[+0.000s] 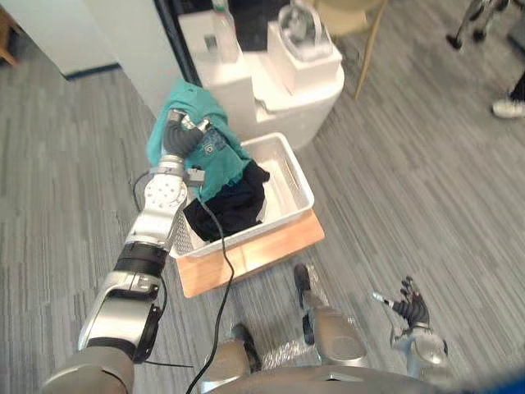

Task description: Tidy the bed and pick cloth on bed and put in laundry

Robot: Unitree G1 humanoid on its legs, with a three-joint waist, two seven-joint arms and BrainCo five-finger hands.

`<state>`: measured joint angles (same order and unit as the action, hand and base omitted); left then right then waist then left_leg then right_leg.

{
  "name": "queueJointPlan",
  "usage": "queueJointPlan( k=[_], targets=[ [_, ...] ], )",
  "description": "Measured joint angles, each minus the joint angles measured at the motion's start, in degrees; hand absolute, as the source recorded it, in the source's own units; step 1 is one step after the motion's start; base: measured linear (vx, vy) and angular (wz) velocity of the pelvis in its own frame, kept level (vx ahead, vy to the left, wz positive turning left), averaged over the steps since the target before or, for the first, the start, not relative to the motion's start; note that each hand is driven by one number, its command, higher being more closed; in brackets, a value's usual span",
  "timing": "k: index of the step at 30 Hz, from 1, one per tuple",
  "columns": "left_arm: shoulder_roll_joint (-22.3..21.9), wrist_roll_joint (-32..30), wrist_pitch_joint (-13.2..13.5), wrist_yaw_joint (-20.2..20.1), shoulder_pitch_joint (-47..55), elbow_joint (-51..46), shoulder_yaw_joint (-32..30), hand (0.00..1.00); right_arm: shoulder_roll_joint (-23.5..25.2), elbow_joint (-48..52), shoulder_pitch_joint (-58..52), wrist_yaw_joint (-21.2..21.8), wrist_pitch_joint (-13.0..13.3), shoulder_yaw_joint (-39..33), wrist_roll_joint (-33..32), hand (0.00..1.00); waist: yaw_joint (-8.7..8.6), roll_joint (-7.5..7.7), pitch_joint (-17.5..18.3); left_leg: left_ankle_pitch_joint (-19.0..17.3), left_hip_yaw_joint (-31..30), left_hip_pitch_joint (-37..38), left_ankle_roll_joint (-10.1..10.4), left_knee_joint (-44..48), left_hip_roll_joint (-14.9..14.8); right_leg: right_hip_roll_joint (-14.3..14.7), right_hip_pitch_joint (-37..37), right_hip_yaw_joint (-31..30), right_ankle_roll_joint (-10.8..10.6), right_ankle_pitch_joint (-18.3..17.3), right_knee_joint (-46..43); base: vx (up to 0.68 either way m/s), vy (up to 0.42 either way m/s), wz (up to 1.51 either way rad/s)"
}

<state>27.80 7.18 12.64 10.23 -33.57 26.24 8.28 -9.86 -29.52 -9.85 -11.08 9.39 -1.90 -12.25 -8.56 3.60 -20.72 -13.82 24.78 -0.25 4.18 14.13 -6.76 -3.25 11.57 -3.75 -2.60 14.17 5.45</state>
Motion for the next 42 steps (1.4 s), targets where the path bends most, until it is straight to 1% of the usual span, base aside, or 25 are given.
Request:
queueJointPlan(
  k=[2,5,7,10,13,14,17,18,19,21,22,25,27,29,30,32,33,34,35,38,39,40,42],
  targets=[
    [-1.11,-0.75,0.02,-0.54,-0.77,1.01,1.68,1.00,-0.04,-1.09,1.28,-0.19,0.50,-0.02,-0.71,0.00,-0.45,-0.65,-1.58,-1.40,0.21,-0.87,-0.06,1.72,-0.75,0.50,0.15,-0.26,-0.01,0.00,0.00,0.00,0.026,-0.11],
    [-3.97,-2.31,0.09,-1.24,-0.92,3.34,3.44,1.00,-0.03,-2.20,1.53,-0.34,1.15,0.05,-1.49,0.00,-0.61,-1.49,-2.41,-3.02,0.70,-1.94,-0.37,3.79,-1.39,0.85,0.52,-0.87,-0.06,0.02,0.00,-0.01,0.039,-0.11],
    [-5.46,-2.30,0.09,-1.55,-0.29,3.47,4.79,1.00,-0.03,-3.63,2.76,-0.45,1.39,0.12,-1.59,0.00,-0.67,-1.69,-2.60,-3.60,1.33,-2.47,-0.64,4.52,-1.37,0.85,1.06,-1.77,-0.28,0.17,0.00,-0.01,0.038,-0.15],
    [-8.85,-1.89,0.08,-3.02,2.05,3.44,6.10,1.00,0.07,-4.14,4.12,-0.58,1.80,0.41,-1.59,0.00,-1.44,-2.41,-3.39,-4.08,1.33,-2.71,-1.07,5.14,-1.17,0.51,1.04,-1.84,-0.40,0.23,0.00,-0.01,0.023,-0.02],
    [-12.24,-1.57,-0.01,-3.72,6.36,3.24,7.56,1.00,0.24,-5.77,5.13,-0.64,1.99,0.41,-1.57,0.00,-1.42,-2.86,-3.64,-4.23,1.30,-2.67,-1.15,5.25,-1.17,0.46,0.93,-1.79,-0.57,0.12,0.00,0.00,-0.002,0.01],
    [-13.45,-1.70,-0.45,-3.72,8.27,3.24,7.81,0.00,0.24,-6.71,5.65,-0.68,2.00,0.41,-1.57,0.00,-1.44,-3.00,-3.72,-4.21,1.30,-2.53,-1.13,5.13,-1.16,0.38,0.78,-1.72,-0.88,-0.11,-0.01,0.00,-0.015,0.06],
    [-15.44,-2.59,-3.54,-3.28,12.51,3.36,8.74,0.00,0.21,-7.74,5.88,-0.87,2.25,0.45,-1.42,0.00,-1.42,-3.62,-3.92,-4.20,1.27,-1.61,-1.09,4.88,-1.29,0.46,-0.13,-1.56,-1.19,-0.37,0.00,0.00,-0.013,0.03],
    [-15.60,-4.64,-4.36,-1.91,13.31,3.38,8.74,0.00,0.17,-7.78,5.93,-0.89,2.29,0.44,-1.20,0.00,-1.43,-3.78,-3.84,-4.19,1.29,-1.59,-1.08,4.87,-1.28,0.41,-0.16,-1.53,-1.19,-0.37,0.00,0.00,0.000,0.00],
    [-15.60,-4.96,-4.80,-0.92,13.46,3.55,8.71,0.00,0.15,-7.88,5.96,-0.88,2.29,0.44,-1.02,0.00,-1.40,-3.86,-3.83,-4.19,1.31,-1.60,-1.07,4.87,-1.27,0.35,-0.16,-1.50,-1.19,-0.37,0.00,-0.01,-0.017,0.04],
    [-15.53,-6.14,-5.02,1.75,13.39,4.71,8.02,0.00,0.12,-8.33,5.97,-0.84,2.29,0.46,-0.94,0.00,-1.35,-4.13,-3.68,-4.17,1.24,-1.57,-1.08,4.87,-1.25,0.22,-0.28,-1.24,-1.20,-0.37,0.00,-0.01,-0.012,0.05],
    [-15.41,-6.20,-5.04,3.19,13.37,5.42,6.72,0.00,0.05,-8.59,5.98,-0.81,2.29,0.52,-0.91,0.00,-1.35,-4.21,-3.63,-4.16,1.23,-1.38,-1.07,4.83,-1.25,0.17,-0.42,-0.94,-1.20,-0.37,0.00,0.00,0.000,0.00],
    [-13.44,-6.07,-5.04,6.25,13.14,6.82,3.49,0.00,-0.11,-8.61,5.89,-0.58,2.28,0.64,-0.92,0.00,-1.49,-4.44,-3.50,-3.74,1.17,-0.65,-0.95,3.94,-1.06,0.06,-0.80,-0.27,-1.20,-0.40,0.01,0.00,-0.007,0.02],
    [-12.22,-5.88,-4.83,8.29,12.76,6.81,1.82,0.00,-0.39,-8.61,5.80,-0.55,2.26,0.64,-0.93,0.00,-1.35,-4.62,-3.39,-3.52,0.85,-0.66,-0.93,3.65,-1.06,0.04,-0.84,0.06,-1.17,-0.43,0.01,0.01,-0.026,0.10],
    [-10.90,-5.46,-4.47,11.13,12.23,6.70,-0.27,0.00,-0.37,-8.60,5.58,-0.47,2.26,0.66,-0.94,0.00,-1.36,-4.96,-3.02,-2.67,-0.18,-0.59,-0.86,2.50,-0.70,-0.26,-0.99,1.19,-1.03,-0.58,0.01,0.01,-0.028,0.22],
    [-10.72,-5.38,-4.41,11.81,12.02,6.39,-1.14,0.00,-0.37,-8.61,5.31,-0.47,2.24,0.64,-0.94,0.00,-1.31,-5.07,-2.75,-2.29,-0.43,-0.48,-0.83,1.91,-0.50,-0.40,-1.05,1.52,-0.99,-0.63,0.01,0.02,-0.032,0.25],
    [-9.81,-3.66,-2.77,14.28,12.06,3.34,-4.26,0.00,-0.32,-8.61,5.14,-0.38,2.21,0.65,-0.93,0.00,-0.87,-5.15,-2.51,-1.23,-1.00,0.79,-0.73,0.05,-0.07,-0.61,-1.95,2.24,-0.92,-0.72,0.01,0.02,-0.022,0.20],
    [-9.34,-3.08,-2.19,14.77,12.06,2.15,-5.09,0.00,-0.28,-8.60,4.96,-0.36,2.21,0.65,-0.92,0.00,-0.84,-5.24,-2.42,-0.96,-1.52,1.40,-0.69,-0.38,-0.03,-0.66,-2.53,2.82,-0.73,-0.87,0.01,0.00,-0.015,0.28],
    [-9.06,-2.33,-1.58,14.95,12.23,0.24,-6.61,0.00,-0.28,-8.60,4.21,-0.34,2.18,0.62,-0.92,0.00,-0.62,-5.35,-1.50,-0.59,-2.01,1.76,-0.63,-1.04,0.03,-0.71,-3.10,3.36,-0.66,-1.12,0.01,0.00,-0.013,0.24],
    [-9.04,-1.42,-0.78,14.98,12.86,-1.59,-7.92,0.00,-0.25,-8.58,3.33,-0.29,2.02,0.62,-0.88,0.00,0.05,-5.43,-0.11,-0.24,-2.09,2.17,-0.52,-1.87,0.10,-0.69,-3.25,3.69,-0.48,-1.34,0.01,0.01,-0.019,0.25],
    [-9.46,1.23,0.77,14.12,16.94,-7.20,-11.05,0.00,-0.12,-8.62,0.73,0.14,0.89,0.57,-0.68,0.00,0.40,-5.65,3.05,0.76,-3.57,4.95,-0.31,-4.38,0.27,-0.72,-5.91,4.94,-0.48,-2.57,0.04,0.04,-0.008,0.26],
    [-10.00,2.58,1.41,13.32,20.49,-9.95,-12.28,0.00,0.22,-8.71,-0.66,0.62,0.12,0.27,0.27,0.00,0.81,-5.83,5.11,1.17,-3.95,6.31,-0.21,-5.80,0.38,-0.68,-6.85,5.69,-0.48,-3.01,0.05,0.03,0.000,0.20],
    [-10.40,2.95,1.50,13.06,21.39,-10.76,-12.75,0.00,0.32,-8.75,-1.07,0.73,-0.02,0.25,0.27,0.00,0.96,-5.81,5.61,1.28,-4.07,6.65,-0.22,-6.15,0.46,-0.71,-7.16,5.96,-0.52,-3.17,0.06,0.04,0.002,0.17],
    [-13.08,3.75,1.82,12.09,25.34,-13.71,-14.38,0.00,0.61,-10.21,-2.46,1.29,-1.32,0.19,1.59,0.00,1.93,-5.86,6.88,1.47,-4.99,8.38,-0.31,-7.25,0.69,-0.93,-8.88,6.44,-0.79,-3.77,0.09,0.01,0.019,0.21]
  ],
)
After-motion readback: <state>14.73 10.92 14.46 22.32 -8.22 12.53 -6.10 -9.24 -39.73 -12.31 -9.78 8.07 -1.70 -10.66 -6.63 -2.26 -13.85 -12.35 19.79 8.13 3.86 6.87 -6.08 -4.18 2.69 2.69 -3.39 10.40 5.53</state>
